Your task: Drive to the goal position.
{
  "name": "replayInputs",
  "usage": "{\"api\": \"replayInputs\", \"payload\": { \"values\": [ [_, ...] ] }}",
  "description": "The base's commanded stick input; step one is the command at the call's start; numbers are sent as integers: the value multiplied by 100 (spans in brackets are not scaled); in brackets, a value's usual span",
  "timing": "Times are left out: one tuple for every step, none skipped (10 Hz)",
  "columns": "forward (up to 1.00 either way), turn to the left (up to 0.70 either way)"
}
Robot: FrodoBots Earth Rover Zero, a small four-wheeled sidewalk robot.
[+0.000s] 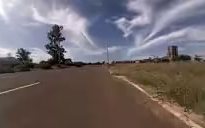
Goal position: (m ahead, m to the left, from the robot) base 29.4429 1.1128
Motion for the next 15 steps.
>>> {"api": "replayInputs", "payload": {
  "values": [
    [100, 0],
    [100, 0],
    [100, 0],
    [100, 0],
    [100, 0],
    [100, 0],
    [100, 0],
    [100, 0],
    [100, 0],
    [100, 0],
    [100, 0],
    [100, 0],
    [100, 0],
    [100, 0],
    [100, 0]
  ]
}}
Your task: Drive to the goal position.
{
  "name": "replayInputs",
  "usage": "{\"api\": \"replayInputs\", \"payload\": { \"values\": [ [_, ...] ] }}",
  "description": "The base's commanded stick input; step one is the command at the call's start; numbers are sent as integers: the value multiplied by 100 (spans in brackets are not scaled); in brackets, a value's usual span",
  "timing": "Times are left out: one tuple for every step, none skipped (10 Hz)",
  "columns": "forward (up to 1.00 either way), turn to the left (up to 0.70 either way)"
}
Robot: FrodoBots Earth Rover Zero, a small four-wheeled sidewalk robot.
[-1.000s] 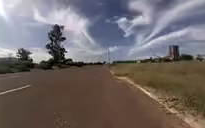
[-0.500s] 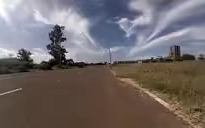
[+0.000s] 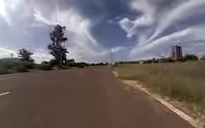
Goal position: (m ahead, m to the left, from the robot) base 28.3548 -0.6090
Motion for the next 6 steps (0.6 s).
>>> {"api": "replayInputs", "payload": {
  "values": [
    [100, 0],
    [100, 0],
    [100, 0],
    [100, 0],
    [100, 0],
    [100, 0]
  ]
}}
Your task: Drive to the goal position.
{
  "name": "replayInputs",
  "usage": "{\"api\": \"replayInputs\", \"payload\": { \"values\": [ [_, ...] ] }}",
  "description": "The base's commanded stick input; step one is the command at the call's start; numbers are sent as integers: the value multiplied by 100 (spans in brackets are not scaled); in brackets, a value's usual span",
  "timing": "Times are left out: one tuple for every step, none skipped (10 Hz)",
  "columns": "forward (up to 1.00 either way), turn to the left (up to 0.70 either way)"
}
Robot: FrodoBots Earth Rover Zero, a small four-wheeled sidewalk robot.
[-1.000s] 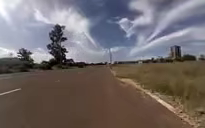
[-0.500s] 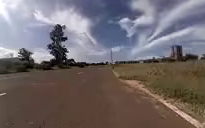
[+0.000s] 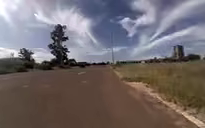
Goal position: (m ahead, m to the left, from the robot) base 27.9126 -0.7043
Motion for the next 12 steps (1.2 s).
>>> {"api": "replayInputs", "payload": {
  "values": [
    [100, 0],
    [100, 0],
    [100, 0],
    [100, 0],
    [100, 0],
    [100, 0],
    [100, 0],
    [100, 0],
    [100, 0],
    [100, 0],
    [100, 0],
    [100, 0]
  ]
}}
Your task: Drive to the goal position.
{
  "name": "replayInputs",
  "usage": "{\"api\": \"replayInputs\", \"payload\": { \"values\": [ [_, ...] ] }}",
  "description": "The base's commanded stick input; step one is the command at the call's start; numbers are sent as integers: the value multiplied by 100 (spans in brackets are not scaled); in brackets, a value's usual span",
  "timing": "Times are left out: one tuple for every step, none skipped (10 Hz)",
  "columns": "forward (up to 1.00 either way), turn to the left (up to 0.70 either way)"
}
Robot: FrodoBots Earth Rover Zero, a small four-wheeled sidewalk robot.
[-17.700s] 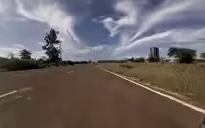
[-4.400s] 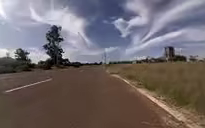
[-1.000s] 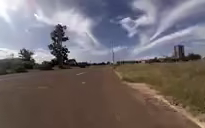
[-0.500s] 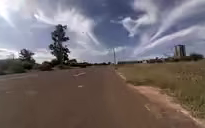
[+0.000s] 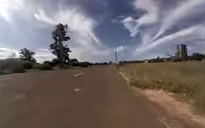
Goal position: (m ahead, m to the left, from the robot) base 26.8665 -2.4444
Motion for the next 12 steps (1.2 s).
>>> {"api": "replayInputs", "payload": {
  "values": [
    [100, 0],
    [100, 0],
    [100, 0],
    [100, 0],
    [100, 0],
    [100, 0],
    [100, 0],
    [100, 0],
    [100, 0],
    [100, 0],
    [100, 0],
    [100, 0]
  ]
}}
